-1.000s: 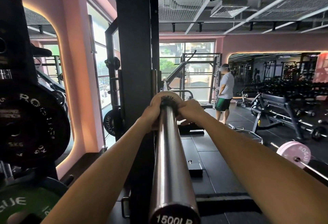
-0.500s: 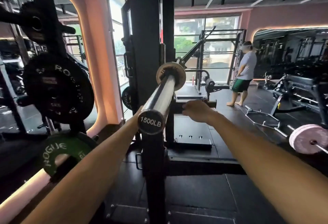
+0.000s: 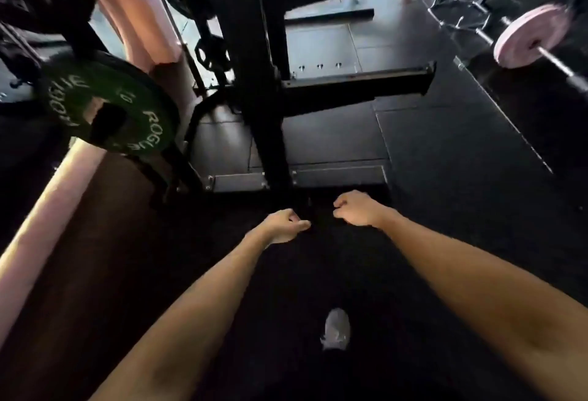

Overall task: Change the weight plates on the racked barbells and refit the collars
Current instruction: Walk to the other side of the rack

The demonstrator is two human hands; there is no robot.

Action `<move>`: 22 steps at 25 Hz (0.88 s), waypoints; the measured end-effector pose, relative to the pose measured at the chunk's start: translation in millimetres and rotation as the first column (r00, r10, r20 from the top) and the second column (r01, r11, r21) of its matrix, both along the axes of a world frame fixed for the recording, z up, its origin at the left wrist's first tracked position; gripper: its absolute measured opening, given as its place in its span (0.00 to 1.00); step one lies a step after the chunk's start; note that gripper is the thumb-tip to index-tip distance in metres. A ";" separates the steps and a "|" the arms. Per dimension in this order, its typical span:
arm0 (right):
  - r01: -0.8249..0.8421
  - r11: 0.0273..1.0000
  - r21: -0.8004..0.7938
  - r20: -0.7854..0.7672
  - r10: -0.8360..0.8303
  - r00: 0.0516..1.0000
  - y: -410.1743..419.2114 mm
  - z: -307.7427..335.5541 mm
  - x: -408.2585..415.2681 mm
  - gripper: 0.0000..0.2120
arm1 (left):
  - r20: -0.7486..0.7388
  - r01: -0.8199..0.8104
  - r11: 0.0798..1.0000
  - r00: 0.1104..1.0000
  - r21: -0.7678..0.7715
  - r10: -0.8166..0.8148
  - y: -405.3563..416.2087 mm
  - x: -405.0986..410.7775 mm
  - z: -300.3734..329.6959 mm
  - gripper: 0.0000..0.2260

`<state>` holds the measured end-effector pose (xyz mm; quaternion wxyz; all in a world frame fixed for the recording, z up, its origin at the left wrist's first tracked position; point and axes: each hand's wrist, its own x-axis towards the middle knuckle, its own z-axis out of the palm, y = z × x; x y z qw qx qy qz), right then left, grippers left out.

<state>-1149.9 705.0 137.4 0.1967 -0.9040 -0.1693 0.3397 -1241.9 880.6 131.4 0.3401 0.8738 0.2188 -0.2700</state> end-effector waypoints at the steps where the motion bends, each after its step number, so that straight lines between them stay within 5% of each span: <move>1: 0.013 0.999 -0.032 -0.060 -0.015 0.998 -13.1 -23.3 -29.1 0.19 | -0.064 0.009 1.000 0.998 -0.018 -0.010 -10.9 -27.2 -22.1 0.19; 6: 0.111 0.976 -0.184 -0.297 -0.163 0.941 -88.5 -112.8 -191.5 0.18 | -0.337 0.140 0.984 0.926 -0.113 -0.170 -61.8 -170.3 -113.3 0.20; 12: 0.302 0.918 -0.257 -0.346 -0.380 0.858 -171.9 -142.3 -292.9 0.19 | -0.499 0.348 0.918 0.771 -0.188 -0.395 -103.0 -259.7 -160.5 0.18; 22: 0.495 0.826 -0.269 -0.427 -0.563 0.708 -293.3 -171.9 -256.7 0.16 | -0.497 0.557 0.819 0.677 -0.137 -0.543 -217.2 -119.4 -167.2 0.18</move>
